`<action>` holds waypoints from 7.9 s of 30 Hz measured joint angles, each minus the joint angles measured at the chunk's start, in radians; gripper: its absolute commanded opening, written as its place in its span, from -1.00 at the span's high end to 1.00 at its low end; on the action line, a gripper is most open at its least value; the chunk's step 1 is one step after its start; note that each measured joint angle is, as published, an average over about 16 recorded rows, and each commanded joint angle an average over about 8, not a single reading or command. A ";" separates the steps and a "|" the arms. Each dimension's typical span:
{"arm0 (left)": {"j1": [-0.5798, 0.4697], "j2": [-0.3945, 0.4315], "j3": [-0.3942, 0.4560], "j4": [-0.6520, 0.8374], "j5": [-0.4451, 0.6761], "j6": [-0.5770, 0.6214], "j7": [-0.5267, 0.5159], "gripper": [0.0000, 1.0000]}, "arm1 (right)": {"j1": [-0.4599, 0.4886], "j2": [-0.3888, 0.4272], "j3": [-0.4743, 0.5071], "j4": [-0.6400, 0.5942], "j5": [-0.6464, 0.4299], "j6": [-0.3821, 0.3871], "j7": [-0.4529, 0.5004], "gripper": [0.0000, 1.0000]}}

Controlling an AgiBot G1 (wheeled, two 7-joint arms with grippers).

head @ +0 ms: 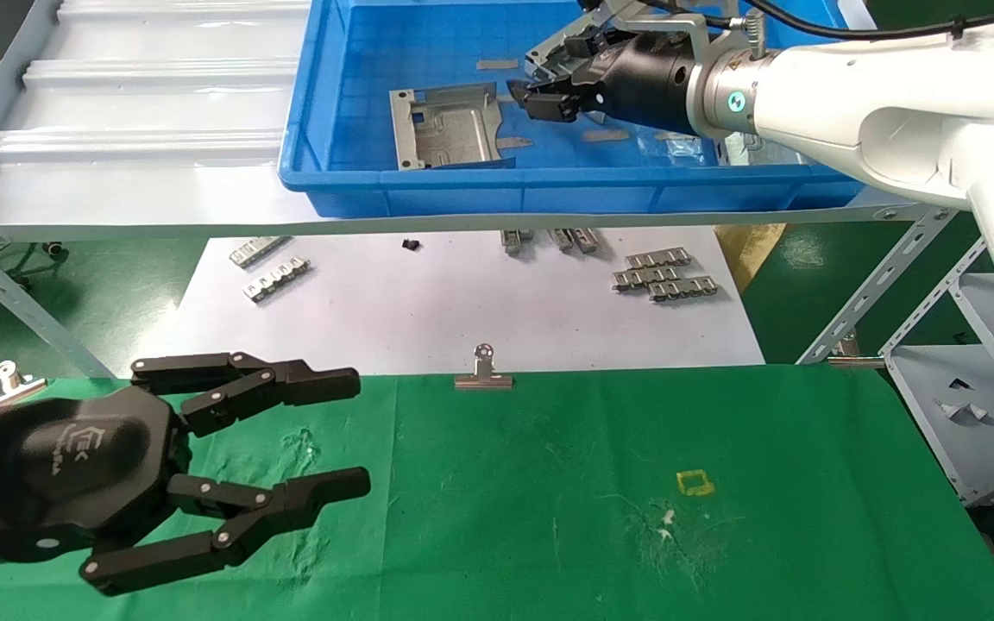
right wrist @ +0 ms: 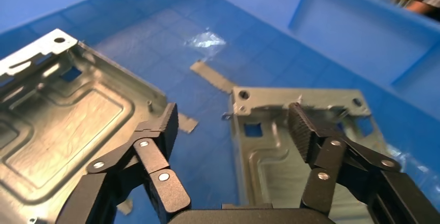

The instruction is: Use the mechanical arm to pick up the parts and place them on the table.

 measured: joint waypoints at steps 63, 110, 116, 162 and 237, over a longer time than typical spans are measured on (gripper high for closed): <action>0.000 0.000 0.000 0.000 0.000 0.000 0.000 -1.00 | 0.112 0.559 -0.272 0.551 0.466 -0.876 -0.078 1.00; 0.000 0.000 0.000 0.000 0.000 0.000 0.000 -1.00 | -0.155 0.550 -0.719 0.366 0.303 -0.725 -0.658 0.94; 0.000 0.000 0.000 0.000 0.000 0.000 0.000 -1.00 | -0.168 0.507 -0.718 0.294 0.295 -0.702 -0.729 -0.48; 0.000 0.000 0.000 0.000 0.000 0.000 0.000 -1.00 | -0.186 0.501 -0.587 0.128 0.538 -0.867 -0.658 -1.00; 0.000 0.000 0.000 0.000 0.000 -0.001 0.000 -1.00 | -0.858 0.761 0.362 1.124 0.666 -0.764 0.136 -1.00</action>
